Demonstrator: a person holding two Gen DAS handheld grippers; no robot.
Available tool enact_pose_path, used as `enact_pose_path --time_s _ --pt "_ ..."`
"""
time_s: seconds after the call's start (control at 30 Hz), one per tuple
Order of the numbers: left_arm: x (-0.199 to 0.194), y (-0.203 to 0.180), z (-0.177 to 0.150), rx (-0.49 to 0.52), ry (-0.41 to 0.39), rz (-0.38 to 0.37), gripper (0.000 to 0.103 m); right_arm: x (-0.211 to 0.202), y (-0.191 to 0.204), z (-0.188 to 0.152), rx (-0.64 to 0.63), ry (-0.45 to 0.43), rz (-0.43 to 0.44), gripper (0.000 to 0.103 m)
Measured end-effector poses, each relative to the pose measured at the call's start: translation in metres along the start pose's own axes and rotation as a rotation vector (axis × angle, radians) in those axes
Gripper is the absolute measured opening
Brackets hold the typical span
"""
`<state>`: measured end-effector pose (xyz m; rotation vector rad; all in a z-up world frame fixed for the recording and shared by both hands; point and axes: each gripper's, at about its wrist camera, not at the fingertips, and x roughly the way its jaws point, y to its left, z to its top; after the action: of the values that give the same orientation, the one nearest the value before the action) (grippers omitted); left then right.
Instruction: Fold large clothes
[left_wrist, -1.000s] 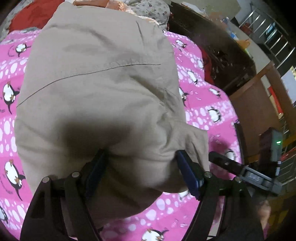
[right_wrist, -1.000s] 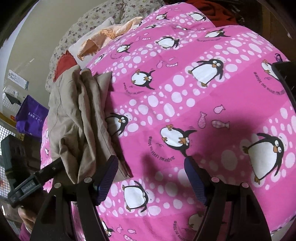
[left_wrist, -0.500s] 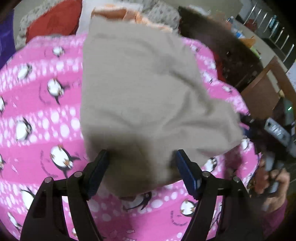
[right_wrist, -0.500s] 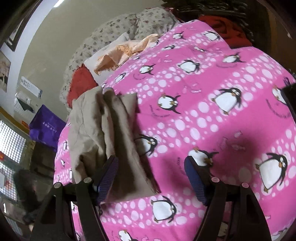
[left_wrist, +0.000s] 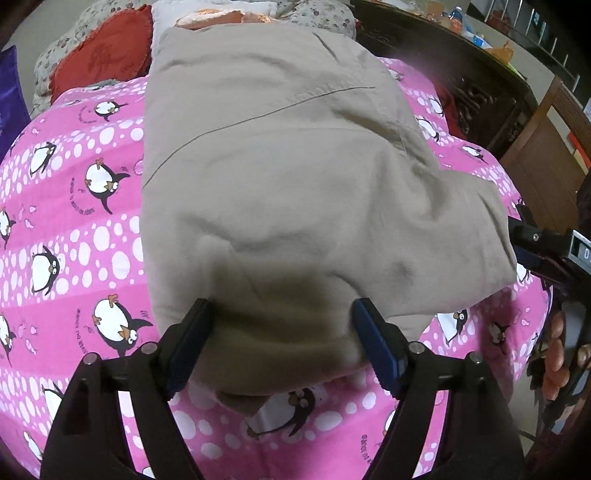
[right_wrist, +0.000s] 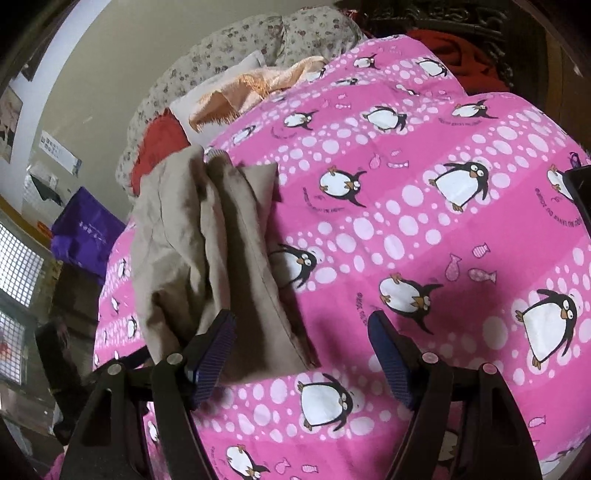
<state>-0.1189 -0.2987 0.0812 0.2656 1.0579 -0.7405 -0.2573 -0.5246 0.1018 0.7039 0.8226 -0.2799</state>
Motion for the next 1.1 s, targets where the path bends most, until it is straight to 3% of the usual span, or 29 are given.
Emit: enact_pose_path --time_s 0.77,1.1 --pt "0.0 -0.01 0.005 0.031 0.02 0.003 0.08 0.002 0.007 -0.009 0.022 0.037 0.005 0.076" --pt "-0.043 0.004 0.013 0.041 -0.079 0.052 0.08 -0.008 0.016 0.005 -0.002 -0.011 0.011 0.077"
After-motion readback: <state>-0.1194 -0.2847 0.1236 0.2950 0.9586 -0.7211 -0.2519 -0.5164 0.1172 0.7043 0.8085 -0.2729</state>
